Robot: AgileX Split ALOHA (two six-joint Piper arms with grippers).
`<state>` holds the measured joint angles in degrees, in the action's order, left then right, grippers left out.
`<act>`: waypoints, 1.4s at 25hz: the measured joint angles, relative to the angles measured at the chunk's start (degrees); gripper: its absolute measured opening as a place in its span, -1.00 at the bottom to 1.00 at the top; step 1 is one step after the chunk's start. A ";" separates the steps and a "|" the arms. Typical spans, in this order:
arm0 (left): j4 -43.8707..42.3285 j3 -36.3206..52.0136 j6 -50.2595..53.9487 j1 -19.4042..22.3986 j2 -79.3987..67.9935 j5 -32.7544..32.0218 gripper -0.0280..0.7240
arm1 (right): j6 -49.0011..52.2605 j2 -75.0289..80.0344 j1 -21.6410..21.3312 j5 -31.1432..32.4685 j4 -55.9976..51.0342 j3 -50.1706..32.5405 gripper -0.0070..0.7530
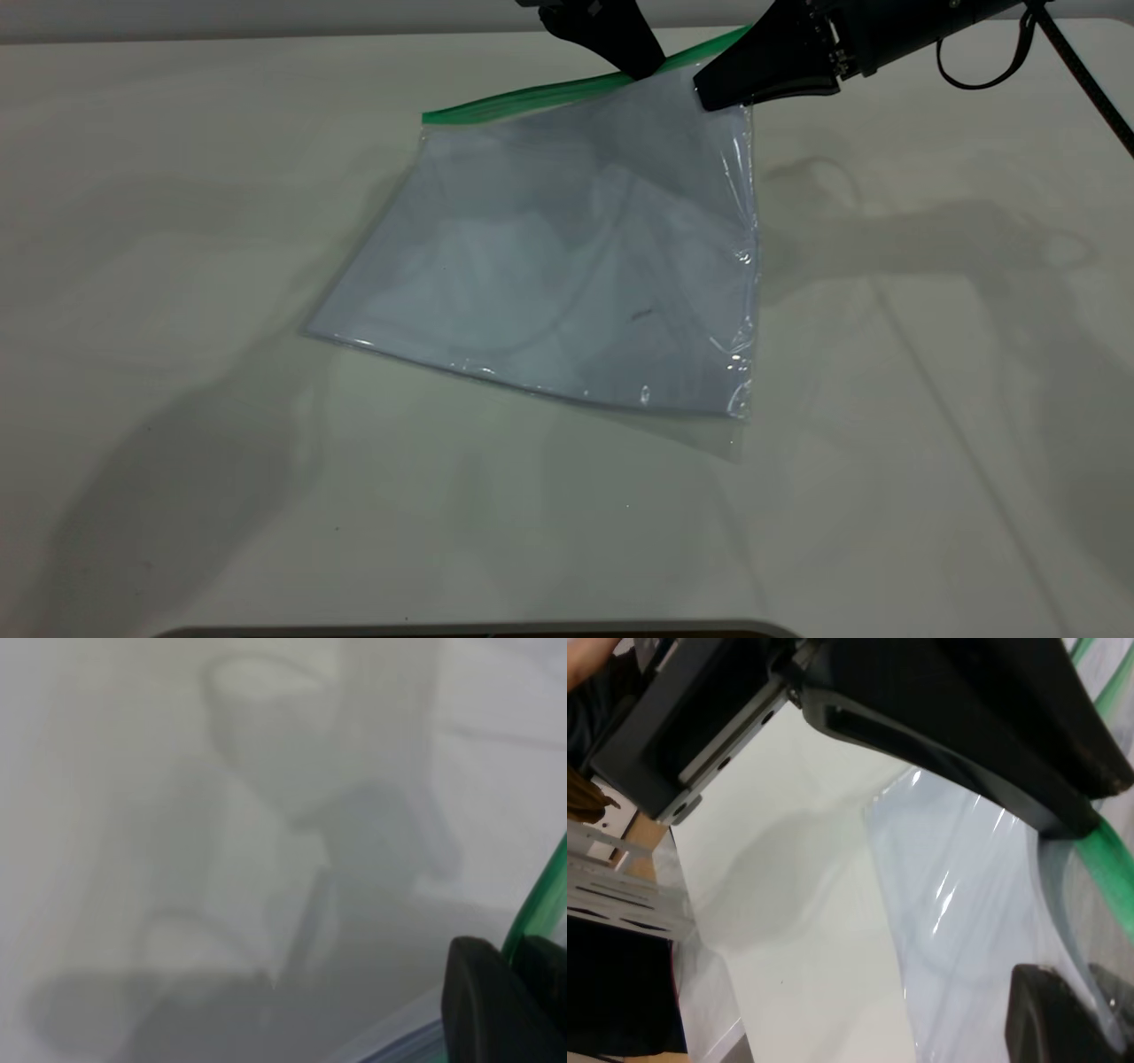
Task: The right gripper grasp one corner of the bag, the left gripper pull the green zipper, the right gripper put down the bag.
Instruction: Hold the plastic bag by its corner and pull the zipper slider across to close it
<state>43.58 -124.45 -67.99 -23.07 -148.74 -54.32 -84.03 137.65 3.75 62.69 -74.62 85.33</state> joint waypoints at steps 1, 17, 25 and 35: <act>-0.08 0.00 0.02 0.20 0.00 -0.04 -0.72 | -0.12 0.00 -0.07 0.00 -0.27 0.00 -0.89; -4.60 0.00 0.33 5.37 -0.97 -0.80 -0.70 | -1.76 0.00 -0.43 0.41 -3.47 0.00 -0.89; -8.92 0.00 3.00 8.48 -2.68 -0.96 -0.68 | -2.14 0.00 -0.43 0.41 -3.78 0.00 -0.89; -16.84 0.00 7.27 12.29 -3.67 -0.85 -0.66 | -2.34 0.00 -0.43 1.02 -4.01 0.00 -0.89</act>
<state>26.74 -124.45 -60.72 -10.79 -152.41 -55.18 -86.36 137.65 3.32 63.71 -78.63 85.33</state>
